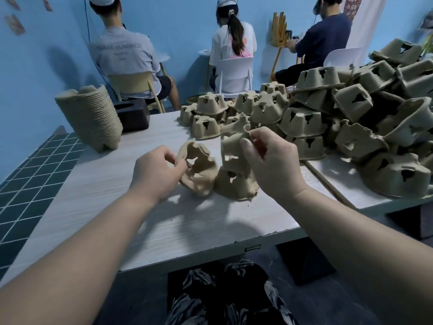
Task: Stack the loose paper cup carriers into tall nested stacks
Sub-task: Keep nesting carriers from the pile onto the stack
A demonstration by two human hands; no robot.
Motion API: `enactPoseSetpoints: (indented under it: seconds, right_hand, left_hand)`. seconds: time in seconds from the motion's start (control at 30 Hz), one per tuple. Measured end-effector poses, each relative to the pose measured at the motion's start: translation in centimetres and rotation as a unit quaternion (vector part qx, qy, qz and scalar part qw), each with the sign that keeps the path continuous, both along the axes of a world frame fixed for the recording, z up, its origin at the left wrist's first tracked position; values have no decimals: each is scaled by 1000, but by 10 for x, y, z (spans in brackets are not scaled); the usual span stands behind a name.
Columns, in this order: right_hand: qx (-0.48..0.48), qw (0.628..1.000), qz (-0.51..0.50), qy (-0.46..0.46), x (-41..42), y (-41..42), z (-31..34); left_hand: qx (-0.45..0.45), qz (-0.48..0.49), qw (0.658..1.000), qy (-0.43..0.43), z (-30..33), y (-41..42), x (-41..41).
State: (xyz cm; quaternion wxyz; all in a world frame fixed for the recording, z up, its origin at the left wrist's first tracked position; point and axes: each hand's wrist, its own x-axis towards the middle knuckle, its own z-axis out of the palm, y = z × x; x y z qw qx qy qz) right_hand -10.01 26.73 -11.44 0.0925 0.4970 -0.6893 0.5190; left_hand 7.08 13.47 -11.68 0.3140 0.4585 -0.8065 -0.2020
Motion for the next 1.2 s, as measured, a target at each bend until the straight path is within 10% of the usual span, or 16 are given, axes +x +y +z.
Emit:
enactPoseSetpoints:
  seconds: [0.27, 0.5, 0.83, 1.2]
  right_hand:
    - [103, 989, 84, -61, 30, -25, 18]
    - [264, 948, 111, 140, 32, -23, -14]
    - [126, 990, 43, 54, 38, -38, -1]
    - [300, 938, 77, 158, 33, -21, -11]
  left_hand:
    - [27, -54, 996, 61, -8, 7, 14]
    - [32, -50, 996, 70, -10, 6, 21]
    - [16, -65, 995, 74, -14, 1, 27]
    - [-17, -73, 995, 72, -19, -2, 22]
